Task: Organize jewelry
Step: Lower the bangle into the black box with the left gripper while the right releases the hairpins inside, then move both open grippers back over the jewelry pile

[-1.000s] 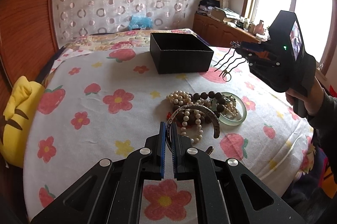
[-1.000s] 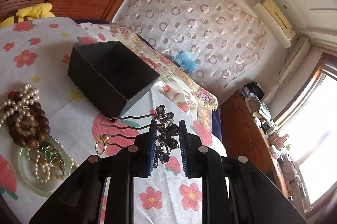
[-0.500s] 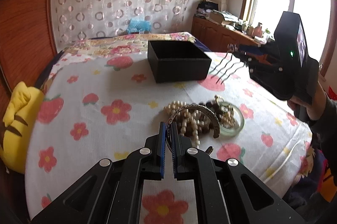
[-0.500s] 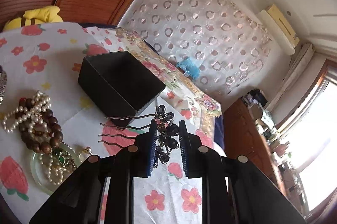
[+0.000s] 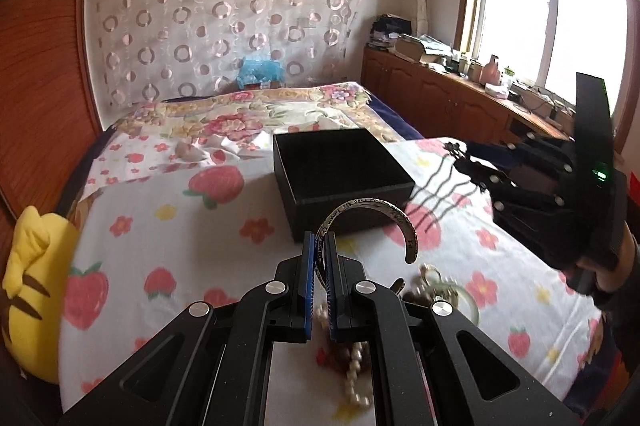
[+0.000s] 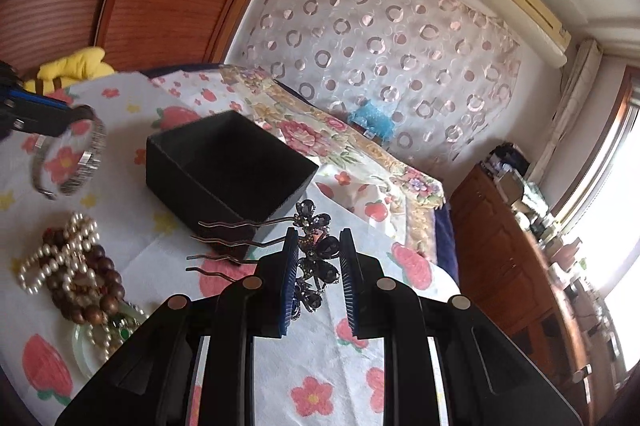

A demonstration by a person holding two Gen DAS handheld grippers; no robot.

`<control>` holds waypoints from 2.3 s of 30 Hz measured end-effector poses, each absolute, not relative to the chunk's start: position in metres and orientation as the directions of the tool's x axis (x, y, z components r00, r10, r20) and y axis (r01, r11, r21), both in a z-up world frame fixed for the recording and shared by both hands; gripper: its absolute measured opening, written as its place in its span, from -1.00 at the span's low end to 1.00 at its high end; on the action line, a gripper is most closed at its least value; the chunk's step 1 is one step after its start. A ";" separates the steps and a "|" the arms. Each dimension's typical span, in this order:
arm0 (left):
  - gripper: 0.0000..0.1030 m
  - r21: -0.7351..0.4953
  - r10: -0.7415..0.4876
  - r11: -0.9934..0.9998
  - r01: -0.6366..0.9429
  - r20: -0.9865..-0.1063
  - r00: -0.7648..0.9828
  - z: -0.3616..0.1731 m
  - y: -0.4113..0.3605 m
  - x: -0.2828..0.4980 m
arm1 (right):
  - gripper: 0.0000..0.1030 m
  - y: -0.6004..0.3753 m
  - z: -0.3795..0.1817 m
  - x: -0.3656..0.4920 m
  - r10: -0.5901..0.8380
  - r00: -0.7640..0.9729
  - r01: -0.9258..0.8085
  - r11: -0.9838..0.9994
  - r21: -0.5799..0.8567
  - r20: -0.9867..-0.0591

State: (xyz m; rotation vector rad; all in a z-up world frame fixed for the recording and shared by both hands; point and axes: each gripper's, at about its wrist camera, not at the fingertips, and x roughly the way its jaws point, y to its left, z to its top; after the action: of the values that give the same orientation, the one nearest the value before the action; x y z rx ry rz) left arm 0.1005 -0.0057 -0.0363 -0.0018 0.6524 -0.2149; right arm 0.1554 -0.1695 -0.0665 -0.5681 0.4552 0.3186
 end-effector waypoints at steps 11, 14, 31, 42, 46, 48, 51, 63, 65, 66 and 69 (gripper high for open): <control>-0.92 -0.043 -0.171 0.982 0.184 -0.618 0.767 -0.032 -0.007 0.165 | -0.56 -0.174 -0.052 0.190 0.220 0.833 -0.425 0.842 -0.332 -0.507; -0.92 -0.045 -0.163 0.984 0.173 -0.623 0.765 -0.033 -0.003 0.178 | -0.56 -0.170 -0.053 0.207 0.244 0.815 -0.443 0.847 -0.294 -0.525; -0.89 -0.034 -0.179 0.977 0.212 -0.677 0.714 -0.050 -0.021 0.239 | -0.56 -0.176 -0.062 0.242 0.267 0.794 -0.452 0.860 -0.237 -0.547; -0.86 -0.041 -0.172 0.980 0.194 -0.663 0.729 -0.040 0.002 0.211 | -0.55 -0.134 -0.067 0.252 0.362 0.720 -0.562 0.804 -0.192 -0.592; -0.85 -0.048 -0.178 0.979 0.197 -0.667 0.724 -0.040 0.007 0.191 | -0.53 -0.124 -0.077 0.258 0.376 0.677 -0.586 0.795 -0.155 -0.633; -0.85 -0.049 -0.183 0.978 0.203 -0.671 0.718 -0.043 0.007 0.182 | -0.52 -0.122 -0.078 0.259 0.375 0.673 -0.584 0.798 -0.147 -0.637; -0.84 -0.054 -0.185 0.978 0.203 -0.679 0.710 -0.048 0.008 0.166 | -0.49 -0.121 -0.077 0.257 0.375 0.675 -0.582 0.800 -0.146 -0.636; -0.84 -0.089 -0.221 0.970 0.226 -0.703 0.676 -0.066 0.003 0.100 | -0.39 -0.154 -0.067 0.192 0.411 0.669 -0.578 0.811 -0.086 -0.620; -0.84 -0.088 -0.229 0.967 0.238 -0.706 0.670 -0.069 -0.001 0.091 | -0.39 -0.159 -0.071 0.178 0.413 0.658 -0.581 0.810 -0.076 -0.630; -0.84 -0.088 -0.234 0.965 0.245 -0.709 0.665 -0.071 -0.003 0.085 | -0.39 -0.162 -0.074 0.170 0.415 0.651 -0.584 0.809 -0.070 -0.636; -0.84 -0.087 -0.242 0.961 0.261 -0.719 0.651 -0.075 -0.009 0.073 | -0.39 -0.167 -0.082 0.153 0.420 0.633 -0.593 0.803 -0.057 -0.650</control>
State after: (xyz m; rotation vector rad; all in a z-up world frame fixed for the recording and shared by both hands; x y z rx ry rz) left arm 0.0731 -0.0085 -0.0754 0.0253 0.8125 -0.2858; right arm 0.1533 -0.1669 -0.0816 -0.2779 0.6666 0.5880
